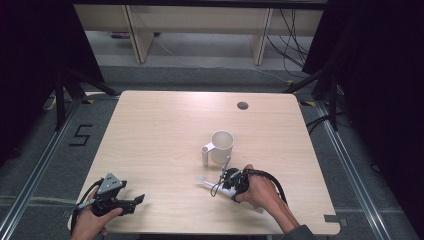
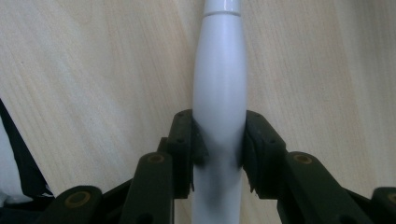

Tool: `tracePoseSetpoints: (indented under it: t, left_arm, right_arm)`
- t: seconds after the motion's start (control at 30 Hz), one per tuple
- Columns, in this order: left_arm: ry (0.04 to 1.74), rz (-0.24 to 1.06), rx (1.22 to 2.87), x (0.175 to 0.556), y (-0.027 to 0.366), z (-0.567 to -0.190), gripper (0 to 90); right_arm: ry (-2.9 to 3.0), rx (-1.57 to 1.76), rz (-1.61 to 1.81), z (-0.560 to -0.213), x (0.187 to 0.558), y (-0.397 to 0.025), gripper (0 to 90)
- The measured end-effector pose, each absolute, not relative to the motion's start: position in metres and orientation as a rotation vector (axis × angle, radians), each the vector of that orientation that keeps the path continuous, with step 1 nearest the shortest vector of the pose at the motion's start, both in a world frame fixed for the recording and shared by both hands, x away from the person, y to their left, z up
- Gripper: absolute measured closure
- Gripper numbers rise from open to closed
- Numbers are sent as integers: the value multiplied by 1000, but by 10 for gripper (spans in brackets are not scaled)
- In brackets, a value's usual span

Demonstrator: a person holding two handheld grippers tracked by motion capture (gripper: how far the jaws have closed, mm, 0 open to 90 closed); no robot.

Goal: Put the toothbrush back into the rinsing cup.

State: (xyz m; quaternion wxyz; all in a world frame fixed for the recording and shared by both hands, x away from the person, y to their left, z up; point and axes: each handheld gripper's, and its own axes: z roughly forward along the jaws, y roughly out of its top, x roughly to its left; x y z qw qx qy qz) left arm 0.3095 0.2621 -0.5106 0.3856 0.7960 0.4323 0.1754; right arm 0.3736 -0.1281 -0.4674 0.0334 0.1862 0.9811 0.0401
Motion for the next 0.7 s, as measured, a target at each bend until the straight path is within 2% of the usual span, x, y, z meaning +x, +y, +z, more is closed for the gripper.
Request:
tracePoseSetpoints:
  t: [0.37, 0.7]
  left_arm:
    - [1111, 447, 2031, 309, 262, -510, 147]
    - [1106, 444, 2045, 309, 263, -509, 148]
  right_arm:
    - [2971, 588, 205, -449, 366, -132, 669]
    - [2908, 558, 419, -422, 360, -147, 669]
